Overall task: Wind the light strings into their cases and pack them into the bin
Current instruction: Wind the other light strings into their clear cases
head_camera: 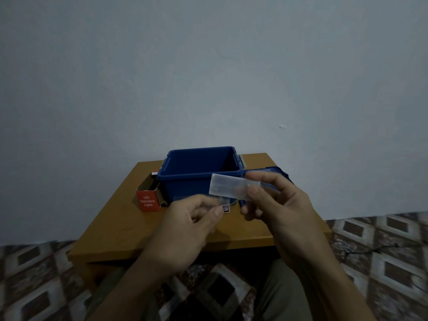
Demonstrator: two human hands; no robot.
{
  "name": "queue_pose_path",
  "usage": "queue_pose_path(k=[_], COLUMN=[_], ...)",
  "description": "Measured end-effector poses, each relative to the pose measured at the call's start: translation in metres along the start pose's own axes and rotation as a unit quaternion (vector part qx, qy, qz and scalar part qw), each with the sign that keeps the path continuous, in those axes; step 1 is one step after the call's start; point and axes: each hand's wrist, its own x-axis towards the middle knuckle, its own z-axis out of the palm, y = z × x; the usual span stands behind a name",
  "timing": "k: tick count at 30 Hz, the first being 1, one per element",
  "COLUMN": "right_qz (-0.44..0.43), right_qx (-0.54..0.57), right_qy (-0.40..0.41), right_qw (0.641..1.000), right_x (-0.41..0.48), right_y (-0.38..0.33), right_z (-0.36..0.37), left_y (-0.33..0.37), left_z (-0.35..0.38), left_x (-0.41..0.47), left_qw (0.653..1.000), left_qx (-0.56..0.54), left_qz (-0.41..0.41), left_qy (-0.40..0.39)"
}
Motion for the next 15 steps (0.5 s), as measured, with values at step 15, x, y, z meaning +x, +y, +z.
queue_pose_path(k=[15], right_qz=[0.049], right_qx=[0.126], right_qy=[-0.069], right_qw=[0.988], right_x=[-0.0005], right_y=[-0.0089], right_z=[-0.0038], left_y=[-0.0055], left_z=[-0.0109], left_x=[0.0078], left_qw=[0.997], left_qx=[0.037], left_qz=[-0.026], left_qy=[-0.060])
